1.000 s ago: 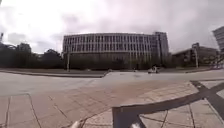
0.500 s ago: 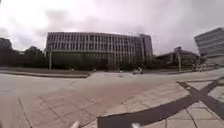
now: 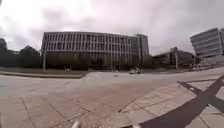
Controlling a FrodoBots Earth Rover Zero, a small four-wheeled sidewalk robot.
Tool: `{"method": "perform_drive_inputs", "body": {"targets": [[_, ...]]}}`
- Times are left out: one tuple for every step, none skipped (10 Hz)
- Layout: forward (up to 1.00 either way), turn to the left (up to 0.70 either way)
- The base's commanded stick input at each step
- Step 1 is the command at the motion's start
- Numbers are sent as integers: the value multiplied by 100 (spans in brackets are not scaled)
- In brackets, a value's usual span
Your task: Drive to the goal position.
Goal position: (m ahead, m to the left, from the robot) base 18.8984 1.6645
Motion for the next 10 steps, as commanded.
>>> {"method": "perform_drive_inputs", "body": {"targets": [[70, 0], [70, 0], [70, 0], [70, 0], [70, 0], [70, 0], [70, 0], [70, 0], [70, 0], [70, 0]]}}
